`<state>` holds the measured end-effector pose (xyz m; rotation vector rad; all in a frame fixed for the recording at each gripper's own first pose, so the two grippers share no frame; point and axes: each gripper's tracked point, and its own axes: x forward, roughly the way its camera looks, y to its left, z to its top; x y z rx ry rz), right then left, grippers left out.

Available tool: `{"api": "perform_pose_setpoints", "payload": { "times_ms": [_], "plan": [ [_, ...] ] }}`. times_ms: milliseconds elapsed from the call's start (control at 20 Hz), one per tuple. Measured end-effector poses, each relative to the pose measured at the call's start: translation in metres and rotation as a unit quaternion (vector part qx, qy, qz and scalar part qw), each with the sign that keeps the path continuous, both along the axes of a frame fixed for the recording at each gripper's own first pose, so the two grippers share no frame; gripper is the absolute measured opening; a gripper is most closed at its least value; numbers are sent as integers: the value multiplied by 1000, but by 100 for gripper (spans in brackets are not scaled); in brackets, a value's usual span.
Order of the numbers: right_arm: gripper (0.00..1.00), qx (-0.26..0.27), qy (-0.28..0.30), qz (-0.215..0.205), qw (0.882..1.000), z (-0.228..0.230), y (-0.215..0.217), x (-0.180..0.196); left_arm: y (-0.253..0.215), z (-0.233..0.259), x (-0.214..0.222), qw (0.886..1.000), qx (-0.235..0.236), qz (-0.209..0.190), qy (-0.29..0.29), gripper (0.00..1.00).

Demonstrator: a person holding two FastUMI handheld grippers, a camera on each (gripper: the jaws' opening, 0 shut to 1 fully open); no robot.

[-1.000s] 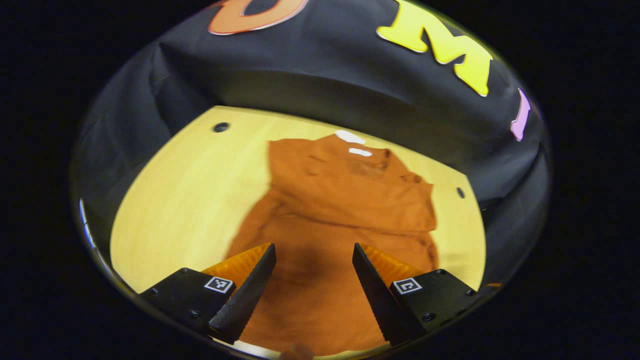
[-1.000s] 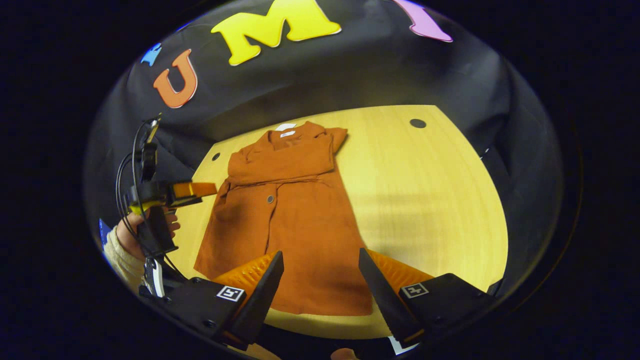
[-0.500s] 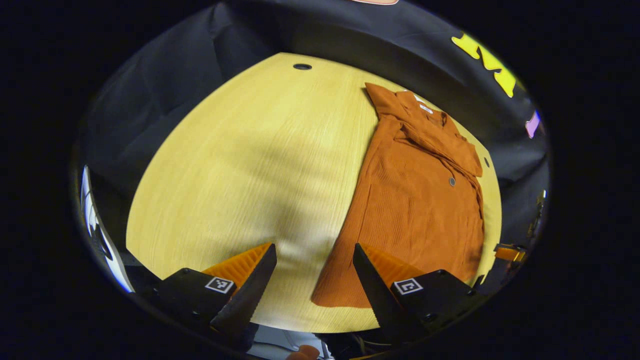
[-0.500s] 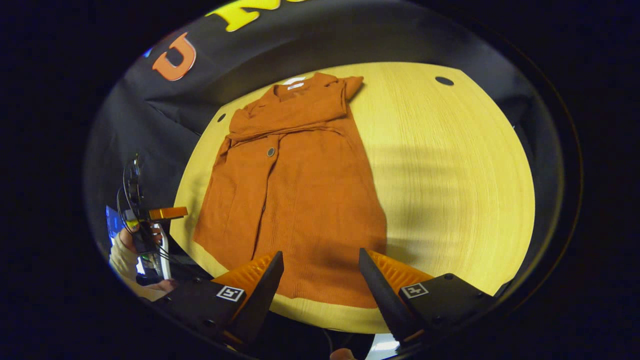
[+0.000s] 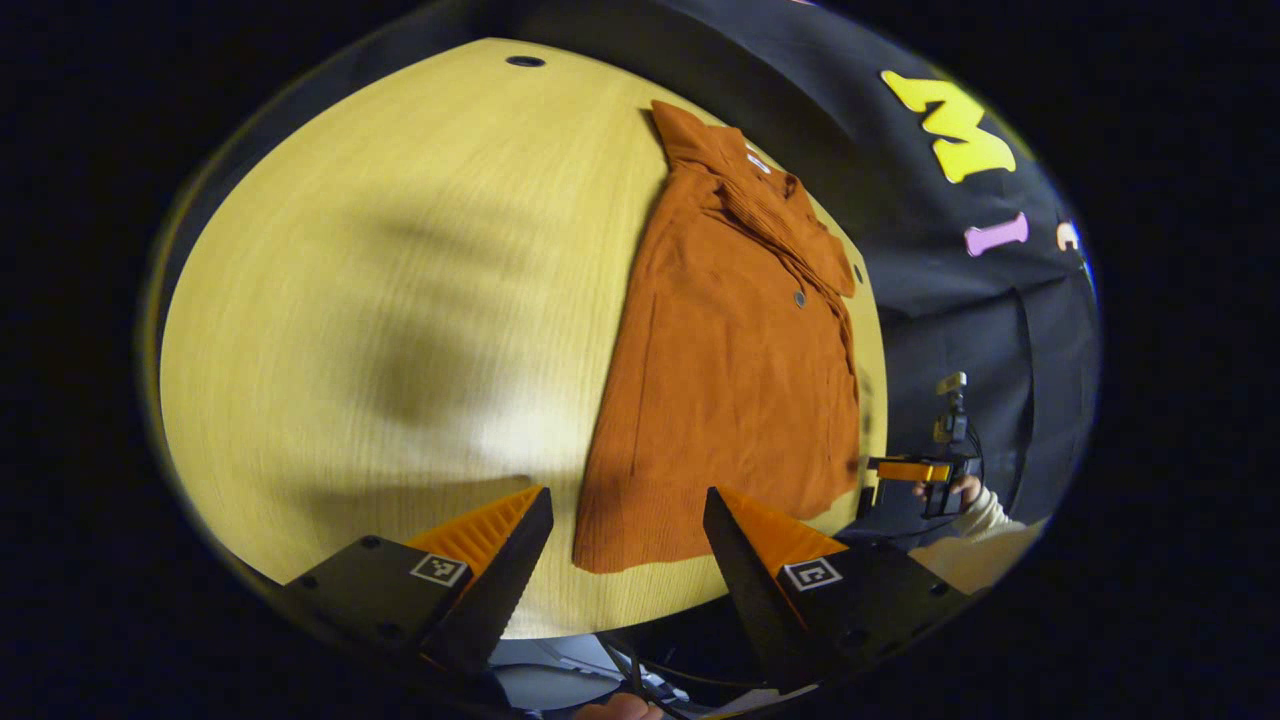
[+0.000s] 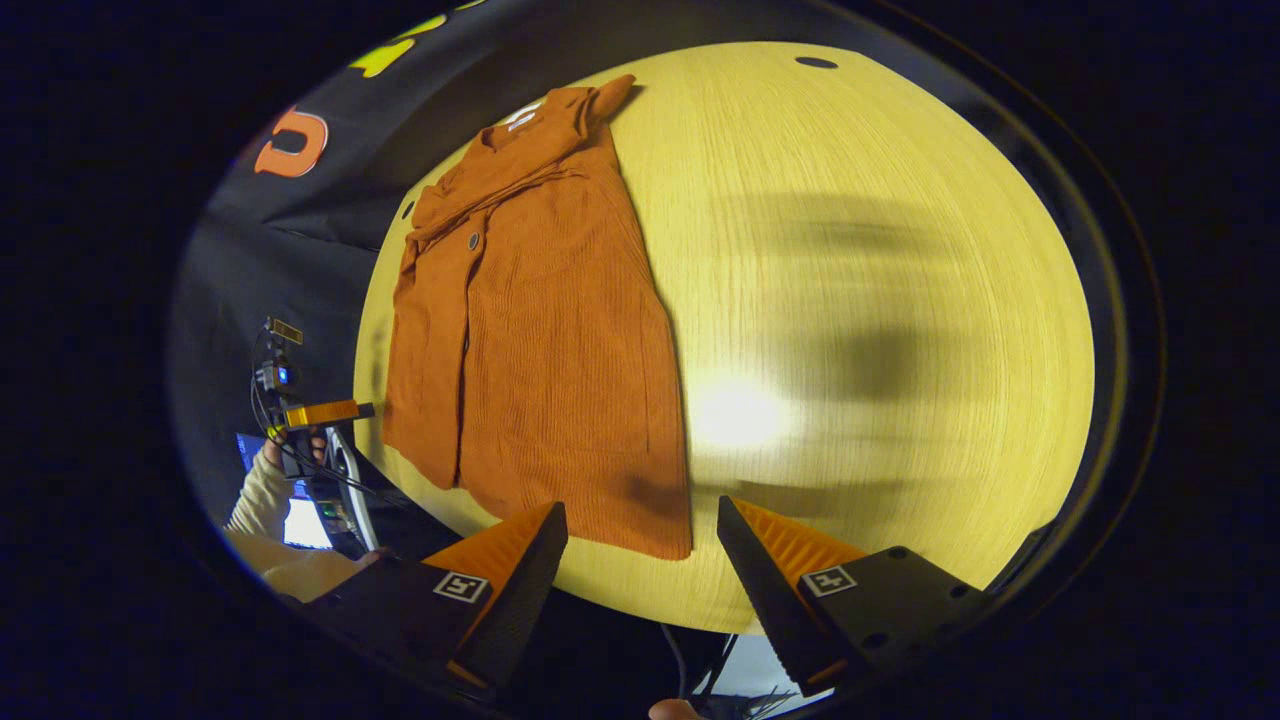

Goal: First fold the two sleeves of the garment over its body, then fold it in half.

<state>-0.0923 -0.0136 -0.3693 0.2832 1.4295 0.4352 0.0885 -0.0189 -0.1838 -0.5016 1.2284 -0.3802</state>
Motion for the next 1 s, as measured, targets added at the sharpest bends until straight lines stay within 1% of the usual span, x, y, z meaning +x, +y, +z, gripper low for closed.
{"api": "perform_pose_setpoints", "payload": {
  "times_ms": [50, 100, 150, 200, 250, 300, 350, 400, 450, 550, 600, 650, 700, 800, 850, 900, 950, 1000],
  "plan": [
    [97, 0, 4, -5, 1000, -2, -6, 0, -2, -1, -4, 1000, -4, -15, 7, 99],
    [94, 2, 11, -8, 1000, -5, -11, 0, -7, 1, -8, 999, -16, -27, 14, 99],
    [94, 0, 20, -13, 1000, -9, -15, 0, -12, 2, -11, 999, -26, -37, 21, 98],
    [97, 0, 33, -18, 999, -12, -16, 0, -11, 0, -13, 998, -28, -45, 27, 98],
    [97, 5, 42, -18, 999, -11, -15, -1, -12, -3, -13, 998, -23, -50, 31, 98],
    [97, 8, 45, -15, 999, -12, -13, 1, -14, -8, -15, 998, -19, -54, 38, 100],
    [97, 10, 48, -11, 999, -13, -10, 1, -15, -10, -16, 997, -16, -58, 40, 98],
    [93, 13, 49, -4, 999, -14, -5, 1, -19, -10, -15, 997, -23, -60, 40, 98],
    [97, 13, 50, 3, 999, -17, -1, 1, -22, -11, -16, 997, -27, -61, 47, 98],
    [97, 7, 55, 21, 998, -22, 2, -4, -29, -13, -8, 996, -36, -60, 53, 98],
    [96, 8, 56, 28, 998, -22, 6, -5, -33, -16, -5, 996, -35, -61, 55, 100],
    [95, 12, 56, 33, 998, -21, 10, -3, -36, -16, -7, 995, -39, -66, 60, 98],
    [95, 19, 55, 35, 998, -21, 15, -1, -35, -17, -9, 995, -38, -72, 60, 98],
    [95, 27, 61, 37, 997, -20, 24, 0, -29, -20, -5, 995, -37, -65, 64, 93],
    [93, 18, 59, 44, 997, -24, 24, -2, -24, -21, -4, 995, -36, -56, 67, 89],
    [86, 12, 56, 53, 997, -27, 25, -2, -20, -20, 0, 996, -39, -45, 68, 89],
    [87, 8, 57, 59, 997, -26, 26, -3, -20, -20, 1, 996, -47, -36, 72, 88],
    [81, 12, 61, 58, 996, -26, 29, -1, -19, -19, 1, 995, -52, -32, 76, 97]
  ]
}}
